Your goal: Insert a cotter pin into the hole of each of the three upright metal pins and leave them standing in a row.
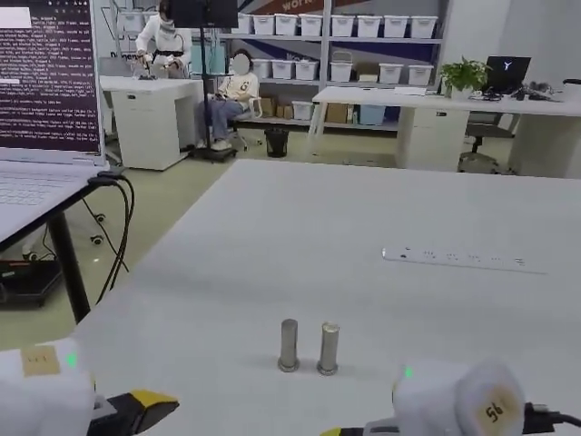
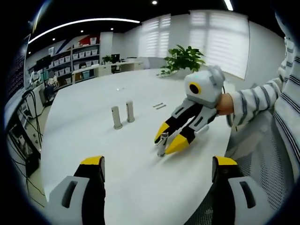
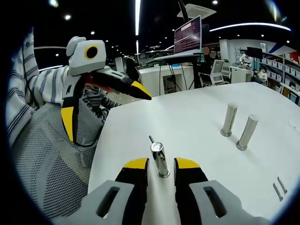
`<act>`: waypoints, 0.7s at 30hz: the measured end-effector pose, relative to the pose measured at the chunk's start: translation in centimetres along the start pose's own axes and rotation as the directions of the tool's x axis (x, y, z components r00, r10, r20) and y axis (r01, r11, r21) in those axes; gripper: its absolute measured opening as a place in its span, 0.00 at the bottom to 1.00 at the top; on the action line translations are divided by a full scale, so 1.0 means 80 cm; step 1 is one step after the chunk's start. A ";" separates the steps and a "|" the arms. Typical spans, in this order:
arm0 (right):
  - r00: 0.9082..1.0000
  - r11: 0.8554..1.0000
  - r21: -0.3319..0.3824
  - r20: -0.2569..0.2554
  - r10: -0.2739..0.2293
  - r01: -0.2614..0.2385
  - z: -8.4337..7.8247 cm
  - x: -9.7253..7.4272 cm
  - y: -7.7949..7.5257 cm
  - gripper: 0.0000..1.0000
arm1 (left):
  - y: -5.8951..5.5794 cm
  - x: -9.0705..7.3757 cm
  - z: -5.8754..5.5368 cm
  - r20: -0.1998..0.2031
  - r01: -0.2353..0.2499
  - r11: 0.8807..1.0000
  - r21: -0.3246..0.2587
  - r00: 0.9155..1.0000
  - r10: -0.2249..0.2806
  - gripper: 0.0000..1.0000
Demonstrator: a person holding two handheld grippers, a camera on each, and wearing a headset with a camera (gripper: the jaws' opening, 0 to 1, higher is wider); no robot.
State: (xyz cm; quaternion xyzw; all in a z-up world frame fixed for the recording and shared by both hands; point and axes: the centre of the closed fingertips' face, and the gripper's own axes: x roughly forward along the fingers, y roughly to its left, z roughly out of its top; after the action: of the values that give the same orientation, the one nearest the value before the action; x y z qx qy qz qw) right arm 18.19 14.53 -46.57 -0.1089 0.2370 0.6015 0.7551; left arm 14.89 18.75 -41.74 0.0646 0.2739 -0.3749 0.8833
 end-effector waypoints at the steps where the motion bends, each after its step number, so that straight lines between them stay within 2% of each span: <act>1: 1.000 1.000 -0.001 -0.002 0.002 -0.002 -0.001 0.001 0.000 0.16 | 0.000 0.001 -0.001 -0.001 -0.004 1.000 -0.001 1.000 0.004 0.98; 3: 1.000 1.000 -0.005 -0.011 0.007 -0.007 -0.003 0.002 0.001 0.15 | 0.001 0.001 -0.005 -0.010 -0.019 1.000 -0.005 1.000 0.019 0.99; 4: 1.000 1.000 -0.006 -0.014 0.007 -0.007 -0.004 0.002 0.002 0.15 | 0.004 0.001 -0.005 -0.004 -0.036 0.999 -0.008 0.999 0.036 0.99; 8: 1.000 1.000 0.002 -0.010 0.008 -0.008 -0.005 0.003 0.001 0.14 | 0.003 0.001 -0.002 0.023 -0.049 0.997 -0.057 0.998 0.051 0.99; 15: 1.000 1.000 0.006 -0.028 -0.004 0.004 -0.010 0.005 -0.006 0.10 | -0.003 0.003 -0.007 0.016 -0.053 0.997 -0.061 0.998 0.055 0.99; 17: 1.000 1.000 0.002 -0.024 -0.008 0.008 -0.009 0.006 -0.007 0.10 | 0.000 0.002 -0.005 0.022 -0.081 0.996 -0.039 0.996 0.082 0.99; 21: 1.000 1.000 0.001 -0.022 -0.003 0.003 -0.009 0.006 -0.007 0.10 | 0.002 0.001 -0.001 0.036 -0.089 0.995 -0.050 0.995 0.091 0.99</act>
State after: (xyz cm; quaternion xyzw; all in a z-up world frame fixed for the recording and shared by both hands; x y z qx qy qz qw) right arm 18.63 14.47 -47.45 -0.1155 0.2452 0.5990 0.7535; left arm 15.02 18.86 -41.85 0.0484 0.2628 -0.3292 0.9057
